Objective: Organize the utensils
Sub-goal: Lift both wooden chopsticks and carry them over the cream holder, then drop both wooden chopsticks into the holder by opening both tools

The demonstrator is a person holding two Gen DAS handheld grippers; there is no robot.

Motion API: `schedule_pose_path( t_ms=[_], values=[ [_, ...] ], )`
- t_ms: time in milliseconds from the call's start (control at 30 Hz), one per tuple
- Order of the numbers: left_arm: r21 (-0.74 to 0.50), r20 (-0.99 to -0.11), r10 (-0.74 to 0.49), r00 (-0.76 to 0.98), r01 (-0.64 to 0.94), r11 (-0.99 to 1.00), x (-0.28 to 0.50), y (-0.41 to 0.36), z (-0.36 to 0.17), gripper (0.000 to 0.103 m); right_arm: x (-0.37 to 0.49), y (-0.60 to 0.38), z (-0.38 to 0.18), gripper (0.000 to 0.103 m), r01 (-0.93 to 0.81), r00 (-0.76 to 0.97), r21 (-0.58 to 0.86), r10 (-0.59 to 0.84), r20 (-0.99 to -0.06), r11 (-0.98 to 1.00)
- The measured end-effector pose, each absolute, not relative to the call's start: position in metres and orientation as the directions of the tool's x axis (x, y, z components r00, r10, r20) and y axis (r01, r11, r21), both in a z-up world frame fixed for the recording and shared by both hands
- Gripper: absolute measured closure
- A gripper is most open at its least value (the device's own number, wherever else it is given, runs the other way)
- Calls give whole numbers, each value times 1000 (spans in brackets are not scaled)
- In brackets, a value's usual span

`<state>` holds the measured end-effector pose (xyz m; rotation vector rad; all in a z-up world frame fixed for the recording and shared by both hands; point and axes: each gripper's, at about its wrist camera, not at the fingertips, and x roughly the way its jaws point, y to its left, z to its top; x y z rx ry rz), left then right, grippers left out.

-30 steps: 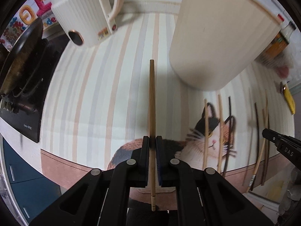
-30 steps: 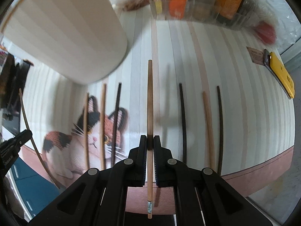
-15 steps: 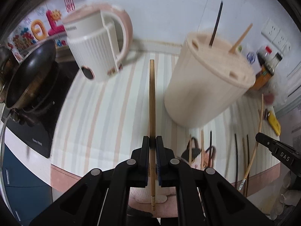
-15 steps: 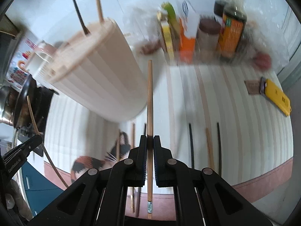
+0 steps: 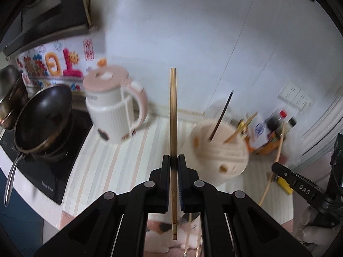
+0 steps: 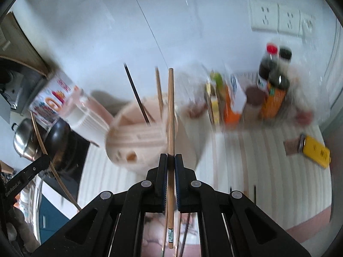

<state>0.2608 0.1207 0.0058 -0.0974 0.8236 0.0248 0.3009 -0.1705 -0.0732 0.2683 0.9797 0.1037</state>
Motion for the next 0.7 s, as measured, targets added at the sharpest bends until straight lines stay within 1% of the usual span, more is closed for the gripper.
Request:
schedule_pose_path(
  t_ms=[200,367,533,700],
  values=[
    [-133,-704,-80,706,-20,991,292,102,35,99,335,-165,-26,96,13,640,259,191,-744,966],
    [-122,-671,-98,735,21,992,332,79,54,99,370,-164,-2,96,19,713,262,171,-680,965],
    [-115,-643,-99,759,32,993,368,67,54,99,399,-163,-2,96,52,780,283,138,-610,958],
    [-95,-618,-87,781,35,995,399,58,44,99,420,-163,-15,96,81,807,306,118,-579,949]
  ],
)
